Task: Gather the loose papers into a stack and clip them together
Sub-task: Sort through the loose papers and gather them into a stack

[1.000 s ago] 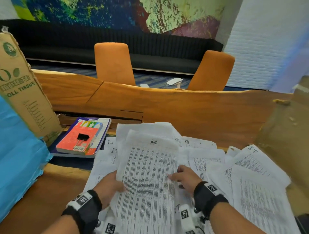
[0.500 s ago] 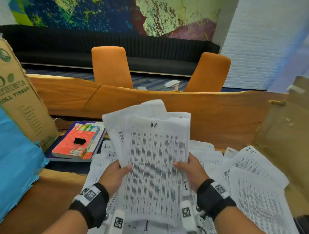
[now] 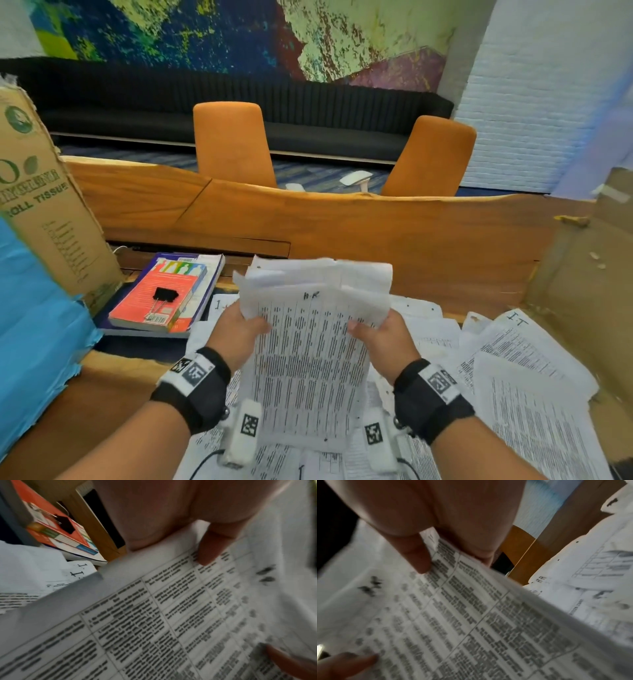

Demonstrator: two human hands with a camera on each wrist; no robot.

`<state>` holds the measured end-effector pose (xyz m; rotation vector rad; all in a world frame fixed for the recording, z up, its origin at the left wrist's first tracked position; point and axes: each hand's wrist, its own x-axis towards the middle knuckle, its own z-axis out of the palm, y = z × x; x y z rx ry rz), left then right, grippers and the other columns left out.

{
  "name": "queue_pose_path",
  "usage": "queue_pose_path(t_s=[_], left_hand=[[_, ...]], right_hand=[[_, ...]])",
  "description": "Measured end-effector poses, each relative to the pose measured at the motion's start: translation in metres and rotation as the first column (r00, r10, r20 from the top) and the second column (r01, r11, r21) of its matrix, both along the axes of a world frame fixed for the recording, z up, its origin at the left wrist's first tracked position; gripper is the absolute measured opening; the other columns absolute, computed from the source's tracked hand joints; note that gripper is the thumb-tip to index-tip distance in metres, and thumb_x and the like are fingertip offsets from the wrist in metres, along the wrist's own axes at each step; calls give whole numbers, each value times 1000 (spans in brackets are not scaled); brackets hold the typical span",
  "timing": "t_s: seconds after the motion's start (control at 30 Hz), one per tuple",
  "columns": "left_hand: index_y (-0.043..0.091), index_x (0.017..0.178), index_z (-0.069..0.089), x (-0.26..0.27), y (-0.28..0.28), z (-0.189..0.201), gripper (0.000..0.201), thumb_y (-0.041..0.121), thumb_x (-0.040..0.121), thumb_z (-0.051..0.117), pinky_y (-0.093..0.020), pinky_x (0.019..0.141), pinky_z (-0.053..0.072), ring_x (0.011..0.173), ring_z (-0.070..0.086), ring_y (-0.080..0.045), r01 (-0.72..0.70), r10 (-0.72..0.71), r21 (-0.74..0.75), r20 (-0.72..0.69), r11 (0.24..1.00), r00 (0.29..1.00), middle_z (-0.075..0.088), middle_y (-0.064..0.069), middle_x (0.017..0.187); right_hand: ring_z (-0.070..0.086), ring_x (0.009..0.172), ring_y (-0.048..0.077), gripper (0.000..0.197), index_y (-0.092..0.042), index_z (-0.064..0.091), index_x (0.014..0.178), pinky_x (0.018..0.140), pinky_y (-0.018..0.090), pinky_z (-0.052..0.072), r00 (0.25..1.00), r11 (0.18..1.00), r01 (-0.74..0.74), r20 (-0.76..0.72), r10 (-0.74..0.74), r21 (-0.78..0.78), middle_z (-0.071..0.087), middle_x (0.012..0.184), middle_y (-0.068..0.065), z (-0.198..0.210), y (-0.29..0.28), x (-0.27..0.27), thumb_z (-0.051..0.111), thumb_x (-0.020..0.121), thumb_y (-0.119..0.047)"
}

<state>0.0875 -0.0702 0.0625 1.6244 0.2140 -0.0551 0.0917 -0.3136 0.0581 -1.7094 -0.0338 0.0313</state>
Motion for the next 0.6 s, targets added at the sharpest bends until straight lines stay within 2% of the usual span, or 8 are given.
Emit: queue_pose_path(t_s=[0.17, 0.27, 0.33, 0.4, 0.47, 0.5, 0.53, 0.6], left_hand=[[18, 107, 68, 5, -8, 17, 27, 6, 84, 64, -55, 96, 48, 108, 65, -31, -59, 77, -133, 129, 989, 989, 74, -7, 107], [20, 104, 68, 2, -7, 11, 35, 8, 71, 62, -55, 97, 46, 103, 65, -26, 7, 3, -95, 109, 995, 994, 75, -3, 100], [21, 92, 69, -4, -8, -4, 27, 0, 77, 59, -42, 91, 49, 90, 64, -15, 47, -47, 3, 45, 999, 998, 76, 11, 82], [22, 103, 66, -8, -3, -26, 32, 11, 73, 63, -36, 88, 48, 101, 62, -20, -26, 27, 7, -51, 1000, 998, 76, 12, 93], [21, 138, 47, -9, 8, -50, 78, 23, 63, 69, -45, 102, 40, 126, 50, -31, -118, 121, 27, -205, 993, 971, 60, -5, 129], [19, 147, 35, -11, 11, -59, 90, 23, 66, 73, -48, 106, 35, 132, 44, -33, -157, 148, -12, -277, 988, 949, 51, -12, 138], [17, 149, 30, -14, 10, -67, 88, 21, 73, 75, -49, 108, 32, 133, 43, -34, -199, 163, -74, -339, 977, 927, 48, -14, 140], [12, 141, 43, -22, 3, -75, 59, 17, 87, 66, -49, 105, 36, 121, 52, -33, -233, 111, -289, -386, 929, 916, 60, -13, 127]], right_hand=[[70, 100, 11, 39, -21, 63, 114, 80, 32, 61, 980, 993, -14, 201, -9, 114, 74, 105, -2, 19, -1, 4, 74, 83, 0], [69, 106, 15, 38, -20, 66, 114, 88, 42, 57, 991, 999, -38, 131, 34, 27, 74, 109, 0, 4, -7, 8, 77, 81, -6], [70, 97, 9, 28, -28, 73, 100, 87, 43, 56, 997, 998, 13, 79, -8, -59, 76, 101, -3, -12, -10, 9, 74, 85, -5], [70, 94, 11, 22, -28, 75, 95, 85, 43, 55, 996, 995, 78, 42, -75, -70, 77, 97, -4, -18, -10, 10, 69, 91, -8], [70, 99, 21, 14, -18, 74, 100, 90, 50, 54, 986, 983, 164, -21, -163, 83, 77, 99, 0, -16, -12, 14, 65, 93, -9], [70, 102, 26, 14, -12, 71, 104, 91, 52, 54, 979, 954, 203, -69, -193, 220, 77, 103, 3, -14, -14, 16, 63, 94, -7], [70, 104, 30, 17, -8, 68, 110, 90, 52, 55, 974, 907, 225, -108, -199, 356, 76, 107, 6, -12, -14, 17, 61, 94, -5], [69, 107, 33, 24, -6, 63, 119, 88, 53, 56, 973, 812, 228, -165, -164, 537, 74, 114, 10, -10, -13, 15, 56, 97, -2]])
